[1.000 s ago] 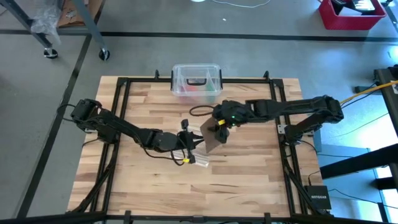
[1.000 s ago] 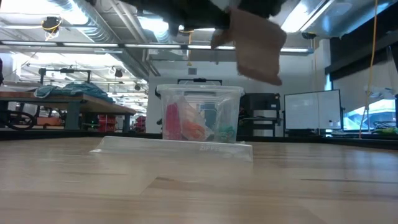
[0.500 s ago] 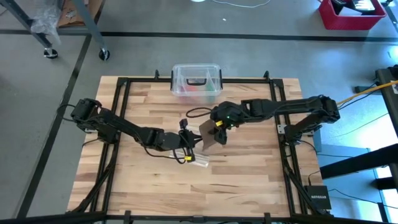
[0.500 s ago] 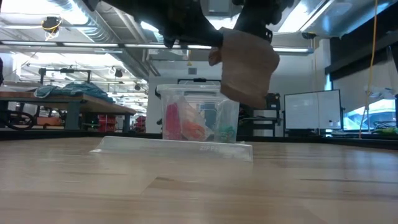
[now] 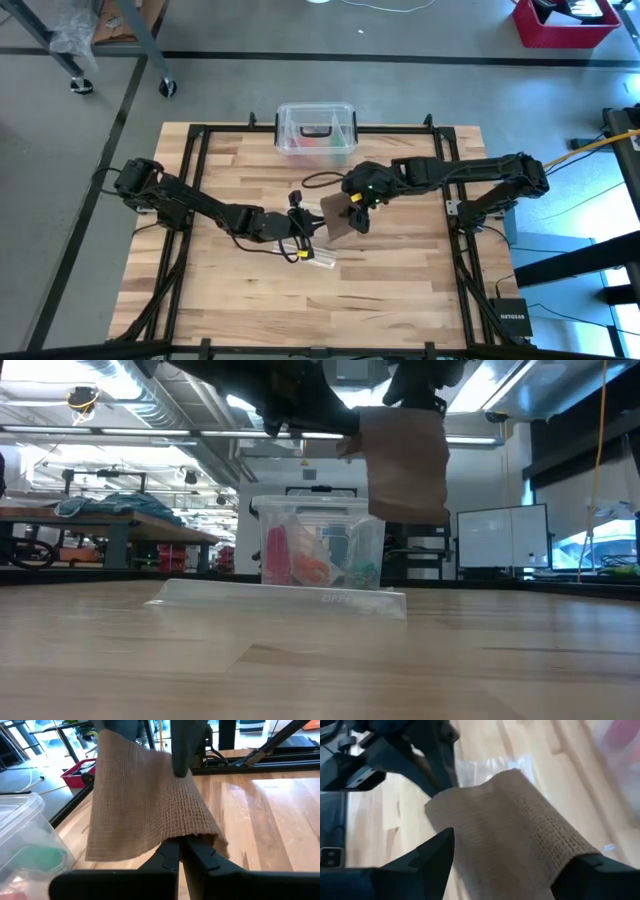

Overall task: Roll bandage
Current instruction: Roll the brown bandage

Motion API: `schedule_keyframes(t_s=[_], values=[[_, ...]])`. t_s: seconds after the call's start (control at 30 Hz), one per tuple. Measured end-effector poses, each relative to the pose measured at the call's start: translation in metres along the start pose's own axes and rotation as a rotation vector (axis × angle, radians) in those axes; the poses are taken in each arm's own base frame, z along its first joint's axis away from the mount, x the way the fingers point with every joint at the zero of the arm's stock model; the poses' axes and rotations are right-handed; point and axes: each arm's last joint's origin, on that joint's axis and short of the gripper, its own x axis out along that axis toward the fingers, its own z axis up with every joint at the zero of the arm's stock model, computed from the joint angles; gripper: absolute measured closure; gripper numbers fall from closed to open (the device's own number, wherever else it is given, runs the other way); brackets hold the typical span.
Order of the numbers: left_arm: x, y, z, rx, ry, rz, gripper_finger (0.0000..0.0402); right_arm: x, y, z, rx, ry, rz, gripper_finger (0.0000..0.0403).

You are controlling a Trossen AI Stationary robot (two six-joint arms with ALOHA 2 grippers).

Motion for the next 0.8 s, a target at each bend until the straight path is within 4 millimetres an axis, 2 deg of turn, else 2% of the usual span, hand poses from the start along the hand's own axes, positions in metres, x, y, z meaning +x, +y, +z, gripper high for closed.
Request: schedule_keyframes(t_s=[0.13,0.23,0.37,0.57,0.7,0.8], values=[[0.000,0.000,0.000,0.005,-0.001,0.000,0.0402,-0.004,0.005,-0.003,0.024,0.051,0.103,0.0132],[0.000,0.000,0.000,0.005,-0.002,0.000,0.0402,-0.011,0.010,0.006,0.022,0.034,0.170,0.0132],[0.000,0.000,0.001,0.002,-0.007,0.000,0.0402,-0.022,0.011,0.014,0.004,-0.008,0.119,0.0132],[-0.002,-0.003,0.001,0.030,-0.009,-0.010,0.0402,-0.038,0.013,0.004,0.019,0.128,0.051,0.0132],[-0.002,-0.003,0.001,0.030,-0.012,-0.010,0.0402,-0.049,0.030,-0.004,-0.055,0.128,0.100,0.0132],[-0.002,-0.003,0.001,0.032,-0.011,-0.010,0.0402,-0.060,0.041,-0.014,-0.123,0.133,0.074,0.0132]])
